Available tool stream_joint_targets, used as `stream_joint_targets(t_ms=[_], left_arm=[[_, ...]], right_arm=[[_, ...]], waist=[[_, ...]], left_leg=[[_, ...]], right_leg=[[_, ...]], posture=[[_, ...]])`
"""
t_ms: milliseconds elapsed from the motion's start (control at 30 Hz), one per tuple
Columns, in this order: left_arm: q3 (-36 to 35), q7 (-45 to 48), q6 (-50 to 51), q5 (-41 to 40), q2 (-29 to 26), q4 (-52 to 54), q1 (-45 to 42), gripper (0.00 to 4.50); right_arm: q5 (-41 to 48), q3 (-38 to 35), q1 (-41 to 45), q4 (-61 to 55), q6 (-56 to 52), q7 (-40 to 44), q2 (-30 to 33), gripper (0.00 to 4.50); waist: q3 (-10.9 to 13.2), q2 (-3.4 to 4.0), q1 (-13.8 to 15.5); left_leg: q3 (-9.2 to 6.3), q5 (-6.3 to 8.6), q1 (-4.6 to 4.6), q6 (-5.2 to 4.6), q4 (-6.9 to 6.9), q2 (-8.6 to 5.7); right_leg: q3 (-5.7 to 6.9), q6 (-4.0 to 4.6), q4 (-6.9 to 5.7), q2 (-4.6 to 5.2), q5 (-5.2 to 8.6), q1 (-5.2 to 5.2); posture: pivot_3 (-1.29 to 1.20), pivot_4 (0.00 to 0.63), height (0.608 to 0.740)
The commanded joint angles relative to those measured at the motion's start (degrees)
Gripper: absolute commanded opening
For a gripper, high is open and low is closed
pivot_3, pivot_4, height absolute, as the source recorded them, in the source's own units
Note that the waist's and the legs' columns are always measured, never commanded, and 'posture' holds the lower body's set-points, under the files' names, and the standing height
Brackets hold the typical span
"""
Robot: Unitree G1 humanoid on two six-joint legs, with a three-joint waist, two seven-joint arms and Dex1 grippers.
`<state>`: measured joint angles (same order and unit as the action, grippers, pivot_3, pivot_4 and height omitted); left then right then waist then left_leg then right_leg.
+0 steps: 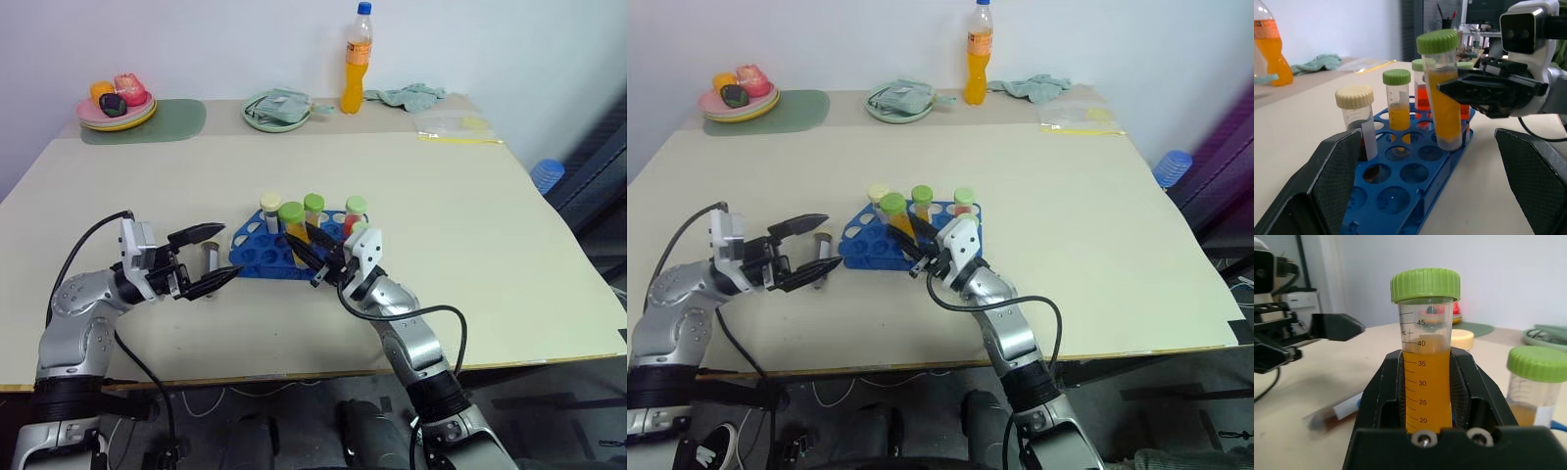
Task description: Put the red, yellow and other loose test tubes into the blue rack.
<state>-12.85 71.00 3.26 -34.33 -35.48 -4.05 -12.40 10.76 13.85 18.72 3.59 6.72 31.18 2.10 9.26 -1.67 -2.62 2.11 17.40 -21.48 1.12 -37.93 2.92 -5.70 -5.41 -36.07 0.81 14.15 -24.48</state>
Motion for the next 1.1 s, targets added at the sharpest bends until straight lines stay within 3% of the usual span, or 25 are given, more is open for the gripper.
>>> stream_joint_targets(t_ms=[33, 700, 1100], left_arm=[[-1.5, 0.2, -0.9, -0.5, -0.4, 0.6, -0.1, 4.5], [0.2, -3.1, 2.3, -0.7, 0.0, 4.8, -1.4, 4.5], [0.5, -5.4, 5.4, -1.0, 0.0, 8.4, -1.7, 4.5]], right_arm=[[-0.2, -1.4, 0.9, -1.5, 2.0, -0.7, -0.2, 0.79], [-4.1, -0.6, -2.5, -1.1, 6.7, -0.3, 3.3, 0.79], [-4.7, -1.1, -2.3, 1.6, 8.0, -2.7, 1.4, 0.79]], waist=[[0.0, 0.0, 0.0], [0.0, 0.0, 0.0], [0.0, -0.01, 0.0]], left_leg=[[0.0, 0.0, 0.0, 0.0, 0.0, 0.0], [0.0, 0.0, 0.0, 0.0, -0.01, -0.01], [0.0, 0.0, 0.01, 0.0, -0.02, -0.01]], right_leg=[[0.0, 0.0, 0.0, 0.0, 0.0, 0.0], [0.0, 0.0, -0.01, 0.0, 0.0, 0.01], [0.0, 0.0, -0.03, -0.01, 0.0, 0.01]], posture=[[0.0, 0.15, 0.74], [0.0, 0.15, 0.74], [0.0, 0.15, 0.74]])
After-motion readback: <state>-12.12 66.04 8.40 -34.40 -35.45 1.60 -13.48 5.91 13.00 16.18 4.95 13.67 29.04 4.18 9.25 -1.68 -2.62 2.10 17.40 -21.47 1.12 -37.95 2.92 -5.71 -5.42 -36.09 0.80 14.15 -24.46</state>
